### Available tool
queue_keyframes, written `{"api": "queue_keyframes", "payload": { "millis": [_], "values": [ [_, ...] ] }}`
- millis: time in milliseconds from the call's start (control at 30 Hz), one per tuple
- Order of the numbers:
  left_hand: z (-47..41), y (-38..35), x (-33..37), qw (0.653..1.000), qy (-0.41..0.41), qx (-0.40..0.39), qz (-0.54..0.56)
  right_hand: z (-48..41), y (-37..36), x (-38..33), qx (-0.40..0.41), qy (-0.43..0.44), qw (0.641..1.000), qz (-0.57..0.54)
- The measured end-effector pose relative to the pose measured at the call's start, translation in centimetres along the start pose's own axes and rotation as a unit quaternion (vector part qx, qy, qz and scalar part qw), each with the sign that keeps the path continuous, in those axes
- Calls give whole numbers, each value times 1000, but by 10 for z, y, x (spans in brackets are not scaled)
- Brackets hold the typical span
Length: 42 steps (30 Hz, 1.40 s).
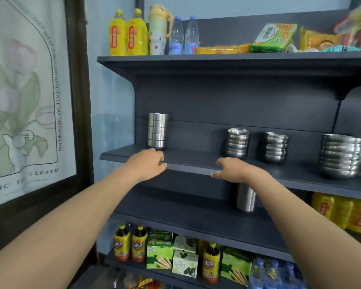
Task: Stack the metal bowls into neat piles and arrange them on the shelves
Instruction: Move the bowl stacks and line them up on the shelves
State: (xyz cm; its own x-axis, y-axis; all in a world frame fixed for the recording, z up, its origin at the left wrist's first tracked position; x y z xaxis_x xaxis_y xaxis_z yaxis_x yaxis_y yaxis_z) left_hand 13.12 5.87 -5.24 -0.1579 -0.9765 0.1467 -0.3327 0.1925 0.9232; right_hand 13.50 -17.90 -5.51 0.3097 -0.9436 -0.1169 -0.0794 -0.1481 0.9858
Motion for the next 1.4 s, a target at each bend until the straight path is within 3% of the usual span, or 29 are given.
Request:
{"api": "queue_keyframes", "payload": {
  "millis": [467, 733, 1067, 1300, 1400],
  "values": [
    [-156, 16, -106, 997, 19, -11, -69, -186, 31, -45, 39, 22, 999, -2],
    [-265, -16, -163, 1000, 3, -9, 17, -298, 31, -58, 146, 14, 989, -20],
    [-371, -80, -200, 1000, -13, 0, -1, -418, -1, -43, 82, 14, 997, 5],
    [-449, -124, -218, 1000, -25, -9, -16, -499, -22, -1, 65, 6, 998, -17],
    [-476, -150, -224, 999, -32, -13, 31, -531, -24, 17, 90, 18, 995, -46]
  ]
}}
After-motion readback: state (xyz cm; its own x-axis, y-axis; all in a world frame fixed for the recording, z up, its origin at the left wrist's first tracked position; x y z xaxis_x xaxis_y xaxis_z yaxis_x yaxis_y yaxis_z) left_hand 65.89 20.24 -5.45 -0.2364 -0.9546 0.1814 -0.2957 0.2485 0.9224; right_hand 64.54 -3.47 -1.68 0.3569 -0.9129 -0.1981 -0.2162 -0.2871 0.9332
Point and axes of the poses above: each hand's wrist, its own z-axis away from the middle knuckle, its own y-axis out of the back of the hand, x = y × z, the point moved 4 cm from there along -z, towards the middle knuckle, and after that the axes turned 9 degrees about y, right-handed, at the moved point
